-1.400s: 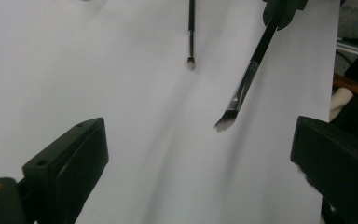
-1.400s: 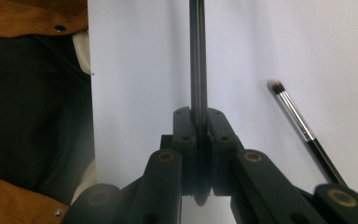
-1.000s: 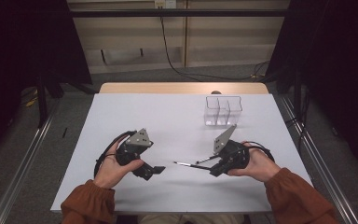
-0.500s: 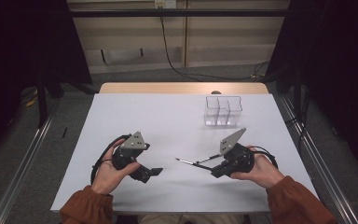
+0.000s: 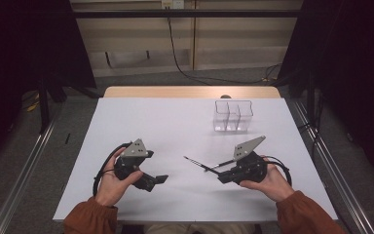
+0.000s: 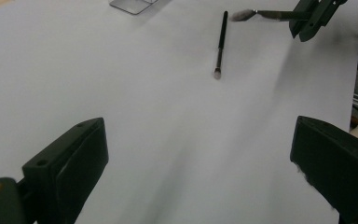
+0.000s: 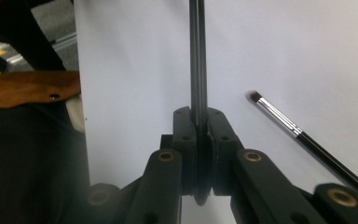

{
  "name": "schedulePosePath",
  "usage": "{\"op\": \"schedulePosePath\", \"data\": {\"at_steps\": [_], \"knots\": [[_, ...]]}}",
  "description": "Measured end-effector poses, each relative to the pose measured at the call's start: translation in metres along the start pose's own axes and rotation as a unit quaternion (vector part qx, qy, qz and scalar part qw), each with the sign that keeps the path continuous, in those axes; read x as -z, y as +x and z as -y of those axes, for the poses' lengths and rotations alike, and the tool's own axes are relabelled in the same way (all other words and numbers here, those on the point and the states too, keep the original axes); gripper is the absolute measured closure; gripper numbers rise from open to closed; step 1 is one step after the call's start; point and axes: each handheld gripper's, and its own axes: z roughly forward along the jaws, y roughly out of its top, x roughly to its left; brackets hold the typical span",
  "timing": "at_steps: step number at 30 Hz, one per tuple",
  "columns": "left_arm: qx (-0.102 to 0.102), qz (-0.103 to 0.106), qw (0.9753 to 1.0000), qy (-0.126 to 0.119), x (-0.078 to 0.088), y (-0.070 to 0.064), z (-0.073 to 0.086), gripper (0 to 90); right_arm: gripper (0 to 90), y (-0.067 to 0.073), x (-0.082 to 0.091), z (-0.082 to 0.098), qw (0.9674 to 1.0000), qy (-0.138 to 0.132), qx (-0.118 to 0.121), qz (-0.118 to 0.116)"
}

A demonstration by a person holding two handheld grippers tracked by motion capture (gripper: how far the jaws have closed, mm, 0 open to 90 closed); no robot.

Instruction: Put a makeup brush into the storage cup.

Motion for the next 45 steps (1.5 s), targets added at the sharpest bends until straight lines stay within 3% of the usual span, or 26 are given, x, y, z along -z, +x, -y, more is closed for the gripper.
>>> {"op": "schedulePosePath", "data": {"at_steps": [13, 20, 24, 33, 37, 41, 45], "knots": [[0.007, -0.011, 0.9998, -0.016, 0.0031, -0.0003, 0.0058, 4.0, 84.0, 0.0015, -0.0037, 0.0063, 0.9965, -0.083, -0.009, -0.007], [0.009, -0.013, 0.9996, -0.022, 0.0022, -0.0012, 0.0064, 4.0, 84.0, 0.0022, -0.0031, 0.0085, 0.9930, -0.118, -0.009, 0.000], [0.003, -0.014, 0.9997, -0.022, 0.0024, -0.0022, 0.0056, 4.0, 84.0, 0.0025, -0.0043, 0.0083, 0.9923, -0.123, -0.012, 0.008], [0.007, -0.021, 0.9991, -0.036, 0.0045, -0.0033, 0.0054, 4.0, 84.0, 0.0042, -0.0071, 0.0068, 0.9848, -0.173, -0.005, 0.012], [0.010, -0.022, 0.9978, -0.062, 0.0077, -0.0053, 0.0027, 4.0, 84.0, 0.0049, -0.0072, 0.0067, 0.9818, -0.190, -0.004, 0.009], [0.010, -0.025, 0.9966, -0.078, 0.0097, -0.0067, 0.0007, 4.0, 84.0, 0.0054, -0.0086, 0.0067, 0.9815, -0.191, -0.002, 0.010], [0.022, -0.012, 0.9948, -0.099, 0.0067, -0.0086, -0.0011, 3.5, 84.0, 0.0067, -0.0093, 0.0058, 0.9809, -0.194, 0.001, 0.011]]}}
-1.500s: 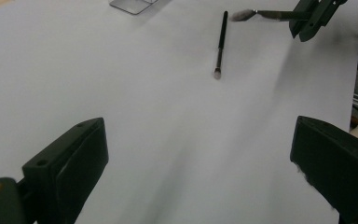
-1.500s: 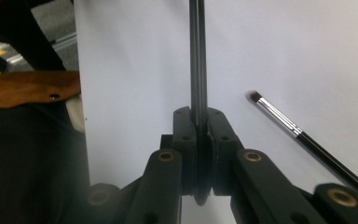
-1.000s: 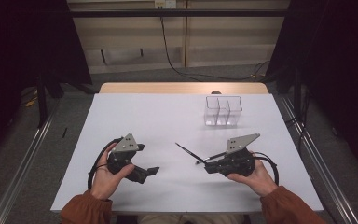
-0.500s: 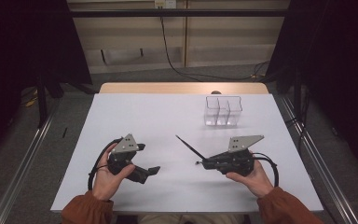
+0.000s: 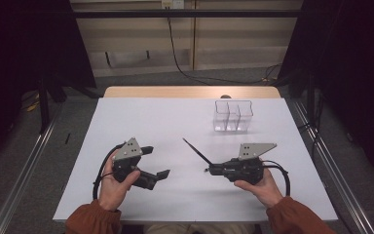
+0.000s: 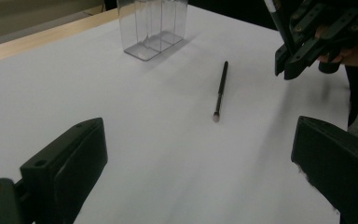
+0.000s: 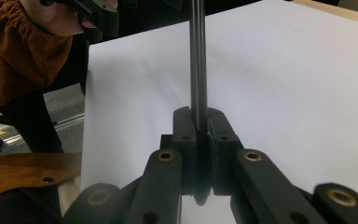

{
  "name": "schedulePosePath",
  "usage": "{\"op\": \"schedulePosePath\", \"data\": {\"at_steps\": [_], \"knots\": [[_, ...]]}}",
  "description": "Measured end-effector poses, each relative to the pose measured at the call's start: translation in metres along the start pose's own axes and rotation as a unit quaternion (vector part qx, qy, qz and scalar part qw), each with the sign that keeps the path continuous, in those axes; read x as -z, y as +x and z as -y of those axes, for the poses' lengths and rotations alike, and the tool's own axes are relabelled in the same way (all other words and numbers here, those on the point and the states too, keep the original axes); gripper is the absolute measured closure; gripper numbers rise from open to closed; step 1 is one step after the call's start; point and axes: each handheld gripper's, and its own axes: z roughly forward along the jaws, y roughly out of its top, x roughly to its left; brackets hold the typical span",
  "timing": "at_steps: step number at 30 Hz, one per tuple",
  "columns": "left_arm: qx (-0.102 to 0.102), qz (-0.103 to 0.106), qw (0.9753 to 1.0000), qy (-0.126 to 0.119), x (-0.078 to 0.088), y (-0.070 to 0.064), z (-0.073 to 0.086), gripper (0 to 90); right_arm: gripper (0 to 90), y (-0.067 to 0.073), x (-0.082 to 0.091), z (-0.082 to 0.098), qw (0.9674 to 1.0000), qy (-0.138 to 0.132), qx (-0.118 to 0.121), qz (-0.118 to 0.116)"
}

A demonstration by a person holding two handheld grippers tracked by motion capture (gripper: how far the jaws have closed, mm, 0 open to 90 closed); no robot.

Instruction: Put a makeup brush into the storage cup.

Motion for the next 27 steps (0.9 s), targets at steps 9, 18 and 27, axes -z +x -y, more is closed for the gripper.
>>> {"op": "schedulePosePath", "data": {"at_steps": [9, 18, 27], "knots": [[-0.020, 0.011, 0.9997, 0.000, -0.013, -0.011, -0.005, 3.9, 83.9, 0.001, -0.002, 0.000, 1.0000, 0.001, 0.003, -0.005], [-0.019, 0.023, 0.9991, -0.031, -0.023, -0.015, -0.012, 4.2, 83.9, 0.000, -0.003, 0.000, 1.0000, 0.002, 0.003, -0.006], [-0.016, 0.043, 0.9981, -0.040, -0.032, -0.018, -0.021, 6.5, 83.9, 0.001, -0.004, 0.000, 1.0000, 0.001, 0.003, -0.007]]}}
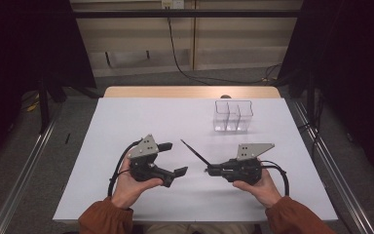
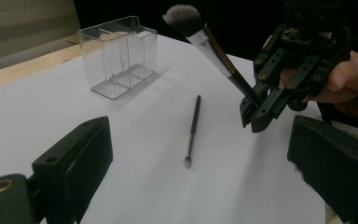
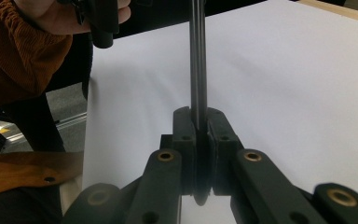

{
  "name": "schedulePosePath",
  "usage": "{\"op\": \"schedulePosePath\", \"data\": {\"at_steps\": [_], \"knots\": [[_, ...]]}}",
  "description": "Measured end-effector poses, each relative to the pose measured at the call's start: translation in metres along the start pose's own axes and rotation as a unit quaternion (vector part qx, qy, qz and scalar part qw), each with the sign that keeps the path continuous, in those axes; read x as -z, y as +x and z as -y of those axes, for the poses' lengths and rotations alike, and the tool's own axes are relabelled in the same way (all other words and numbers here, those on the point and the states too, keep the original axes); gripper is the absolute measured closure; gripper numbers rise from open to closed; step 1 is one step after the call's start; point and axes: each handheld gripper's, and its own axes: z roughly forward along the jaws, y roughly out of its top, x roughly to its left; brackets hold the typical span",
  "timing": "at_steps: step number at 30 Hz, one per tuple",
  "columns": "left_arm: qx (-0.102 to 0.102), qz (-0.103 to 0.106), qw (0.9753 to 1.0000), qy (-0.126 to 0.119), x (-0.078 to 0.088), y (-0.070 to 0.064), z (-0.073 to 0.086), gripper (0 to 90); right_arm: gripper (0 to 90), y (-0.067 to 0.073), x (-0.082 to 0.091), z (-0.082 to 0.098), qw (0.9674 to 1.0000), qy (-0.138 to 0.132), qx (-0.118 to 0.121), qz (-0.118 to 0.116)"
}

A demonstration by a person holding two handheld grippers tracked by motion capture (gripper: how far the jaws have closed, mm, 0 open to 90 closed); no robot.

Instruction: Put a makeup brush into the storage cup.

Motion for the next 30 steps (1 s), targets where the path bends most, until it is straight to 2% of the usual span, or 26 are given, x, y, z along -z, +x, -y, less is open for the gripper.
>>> {"op": "schedulePosePath", "data": {"at_steps": [2, 4, 6, 7, 8, 10, 11, 12, 13, 16, 23, 30], "knots": [[0.002, 0.006, 1.0000, 0.000, -0.003, 0.000, -0.002, 7.1, 83.9, 0.000, 0.000, 0.000, 1.0000, -0.001, 0.000, 0.000], [0.001, 0.018, 0.9998, 0.001, -0.005, -0.001, -0.004, 12.2, 83.9, 0.000, 0.000, 0.000, 1.0000, -0.002, 0.000, 0.000], [-0.004, 0.007, 1.0000, 0.000, -0.007, -0.003, -0.005, 13.4, 83.9, 0.000, 0.000, 0.000, 1.0000, -0.002, 0.000, -0.001], [-0.003, 0.012, 0.9999, -0.002, -0.008, -0.003, -0.005, 14.2, 83.9, 0.000, -0.001, 0.000, 1.0000, -0.002, 0.001, -0.001], [-0.002, 0.015, 0.9999, -0.004, -0.008, -0.003, -0.006, 19.4, 83.9, 0.000, -0.001, 0.000, 1.0000, -0.002, 0.001, -0.002], [-0.002, 0.017, 0.9998, -0.007, -0.009, -0.002, -0.007, 24.0, 84.0, 0.001, -0.001, 0.000, 1.0000, -0.001, 0.003, -0.003], [0.000, 0.021, 0.9997, -0.012, -0.010, -0.003, -0.008, 31.1, 83.9, 0.001, -0.002, 0.000, 1.0000, -0.001, 0.004, -0.005], [0.003, 0.022, 0.9996, -0.016, -0.010, -0.004, -0.008, 35.6, 83.9, 0.001, -0.002, 0.000, 1.0000, -0.001, 0.004, -0.005], [0.012, 0.026, 0.9992, -0.026, -0.010, -0.004, -0.009, 35.8, 83.9, 0.001, -0.002, 0.000, 1.0000, -0.001, 0.004, -0.005], [0.016, 0.023, 0.9989, -0.037, -0.011, -0.005, -0.010, 42.0, 83.9, 0.001, -0.002, 0.000, 1.0000, -0.002, 0.006, -0.005], [0.028, 0.031, 0.9980, -0.047, -0.014, -0.005, -0.011, 55.6, 83.9, 0.002, -0.003, 0.000, 0.9999, -0.003, 0.008, -0.010], [0.045, 0.036, 0.9968, -0.055, -0.014, -0.006, -0.012, 65.2, 83.9, 0.003, -0.004, 0.001, 0.9999, 0.000, 0.010, -0.013]]}}
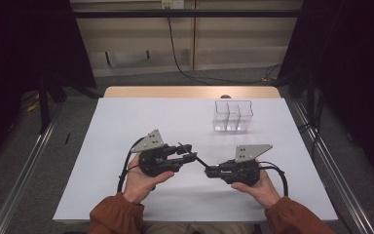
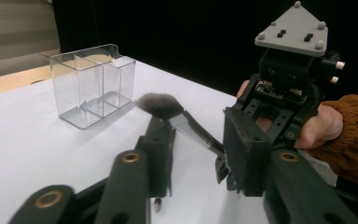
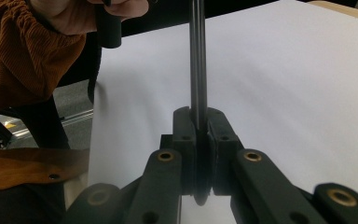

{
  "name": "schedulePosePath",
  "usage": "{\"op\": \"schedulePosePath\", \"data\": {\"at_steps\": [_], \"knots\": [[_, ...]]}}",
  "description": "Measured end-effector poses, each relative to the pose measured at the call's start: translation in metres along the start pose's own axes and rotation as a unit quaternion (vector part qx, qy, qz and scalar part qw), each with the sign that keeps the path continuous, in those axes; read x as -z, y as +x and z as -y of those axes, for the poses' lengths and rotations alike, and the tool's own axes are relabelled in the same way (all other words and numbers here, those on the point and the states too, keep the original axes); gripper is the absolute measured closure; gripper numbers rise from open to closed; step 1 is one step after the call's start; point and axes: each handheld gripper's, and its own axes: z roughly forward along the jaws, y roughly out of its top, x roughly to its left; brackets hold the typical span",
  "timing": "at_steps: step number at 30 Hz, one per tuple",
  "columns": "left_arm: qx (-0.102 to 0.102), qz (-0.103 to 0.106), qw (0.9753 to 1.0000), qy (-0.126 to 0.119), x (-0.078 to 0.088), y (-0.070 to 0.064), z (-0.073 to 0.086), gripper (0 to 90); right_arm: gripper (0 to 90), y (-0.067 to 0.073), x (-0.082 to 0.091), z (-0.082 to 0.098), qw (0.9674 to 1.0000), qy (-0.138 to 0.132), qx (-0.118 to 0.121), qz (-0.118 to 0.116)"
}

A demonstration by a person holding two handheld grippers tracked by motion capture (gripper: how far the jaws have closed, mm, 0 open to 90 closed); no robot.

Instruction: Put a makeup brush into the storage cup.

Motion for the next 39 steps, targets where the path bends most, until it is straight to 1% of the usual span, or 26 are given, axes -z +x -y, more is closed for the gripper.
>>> {"op": "schedulePosePath", "data": {"at_steps": [3, 9, 15, 23, 28, 33, 34, 37, 39], "knots": [[0.005, 0.003, 1.0000, -0.001, 0.001, 0.000, 0.000, 69.3, 83.9, 0.000, 0.000, 0.000, 1.0000, -0.002, 0.001, -0.001], [0.008, 0.013, 0.9999, -0.004, 0.001, -0.001, 0.000, 71.7, 83.9, 0.001, 0.000, 0.000, 1.0000, 0.000, 0.005, -0.002], [0.018, 0.031, 0.9993, -0.006, 0.001, -0.001, 0.000, 75.8, 83.9, 0.002, -0.002, 0.002, 0.9999, 0.004, 0.012, -0.003], [0.024, 0.048, 0.9986, -0.002, 0.000, -0.003, -0.002, 80.9, 83.7, 0.002, -0.004, 0.002, 0.9998, 0.010, 0.018, -0.005], [0.024, 0.059, 0.9980, -0.002, -0.003, -0.008, -0.004, 83.2, 83.2, 0.002, -0.006, 0.003, 0.9997, 0.011, 0.019, -0.007], [0.018, 0.060, 0.9980, 0.001, -0.003, -0.011, -0.006, 83.8, 82.5, 0.003, -0.006, 0.003, 0.9997, 0.011, 0.018, -0.008], [0.017, 0.059, 0.9981, 0.001, -0.003, -0.011, -0.006, 83.9, 82.1, 0.003, -0.005, 0.003, 0.9998, 0.011, 0.018, -0.008], [0.017, 0.053, 0.9984, 0.001, -0.003, -0.011, -0.006, 83.9, 77.1, 0.002, -0.005, 0.003, 0.9999, 0.009, 0.012, -0.007], [0.017, 0.052, 0.9985, 0.001, -0.003, -0.011, -0.006, 83.9, 69.5, 0.002, -0.005, 0.003, 0.9999, 0.006, 0.008, -0.008]]}}
